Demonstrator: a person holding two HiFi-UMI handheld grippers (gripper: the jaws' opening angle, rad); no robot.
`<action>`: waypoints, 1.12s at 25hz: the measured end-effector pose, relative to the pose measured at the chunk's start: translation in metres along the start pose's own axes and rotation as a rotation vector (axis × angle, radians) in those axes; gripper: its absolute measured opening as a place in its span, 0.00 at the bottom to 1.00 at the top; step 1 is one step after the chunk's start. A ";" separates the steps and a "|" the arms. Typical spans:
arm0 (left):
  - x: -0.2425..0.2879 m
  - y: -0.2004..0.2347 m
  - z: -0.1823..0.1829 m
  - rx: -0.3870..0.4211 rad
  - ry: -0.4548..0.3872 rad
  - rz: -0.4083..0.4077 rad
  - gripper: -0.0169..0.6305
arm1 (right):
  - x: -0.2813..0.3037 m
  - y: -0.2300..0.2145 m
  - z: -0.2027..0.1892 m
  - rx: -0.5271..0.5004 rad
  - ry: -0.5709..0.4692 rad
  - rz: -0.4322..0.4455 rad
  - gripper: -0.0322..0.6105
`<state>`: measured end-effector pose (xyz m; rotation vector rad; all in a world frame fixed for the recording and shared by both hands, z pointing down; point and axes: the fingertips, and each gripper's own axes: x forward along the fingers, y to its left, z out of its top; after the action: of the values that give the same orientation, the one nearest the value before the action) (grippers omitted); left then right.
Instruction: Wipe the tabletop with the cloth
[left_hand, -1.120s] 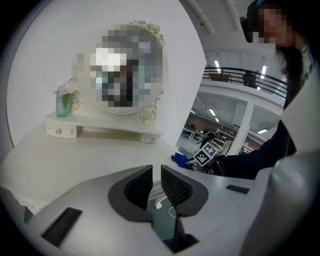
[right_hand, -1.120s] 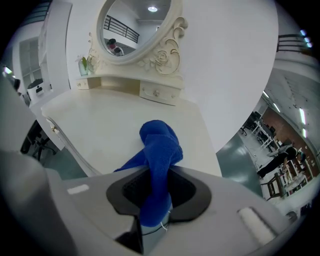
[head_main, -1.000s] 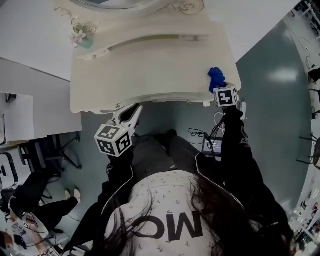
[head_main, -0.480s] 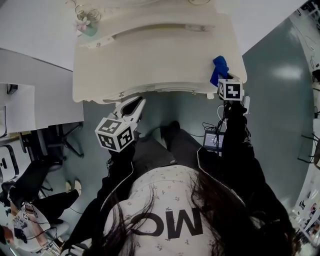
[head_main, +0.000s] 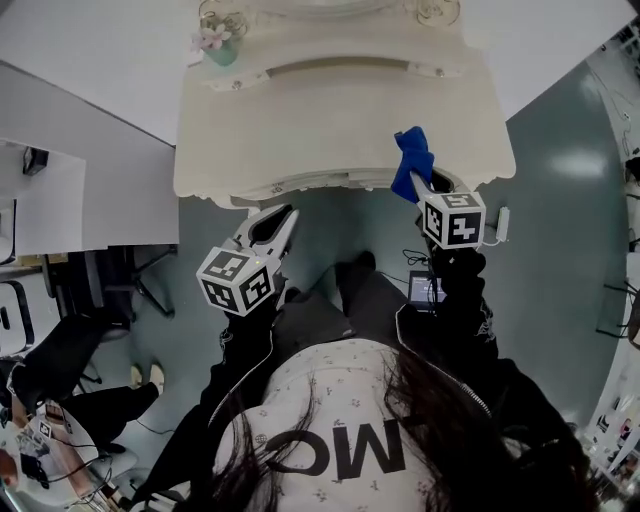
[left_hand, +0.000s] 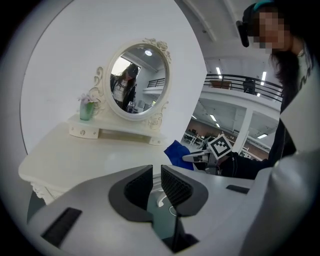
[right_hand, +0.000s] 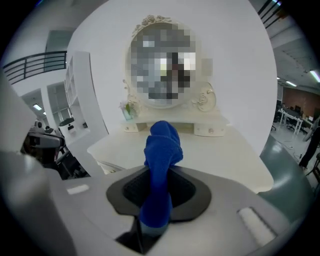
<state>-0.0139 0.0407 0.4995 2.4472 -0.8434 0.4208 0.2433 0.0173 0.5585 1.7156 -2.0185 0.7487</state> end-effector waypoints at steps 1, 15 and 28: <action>-0.011 0.005 -0.001 0.001 -0.005 -0.005 0.10 | -0.003 0.021 0.001 -0.003 -0.008 0.016 0.20; -0.156 0.083 -0.045 0.038 -0.018 -0.130 0.10 | -0.025 0.262 -0.014 0.020 -0.094 0.068 0.20; -0.203 0.072 -0.063 -0.004 -0.088 -0.180 0.10 | -0.061 0.349 -0.042 -0.041 -0.069 0.133 0.20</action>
<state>-0.2221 0.1250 0.4886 2.5268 -0.6508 0.2468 -0.0913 0.1294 0.5026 1.6175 -2.1973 0.6937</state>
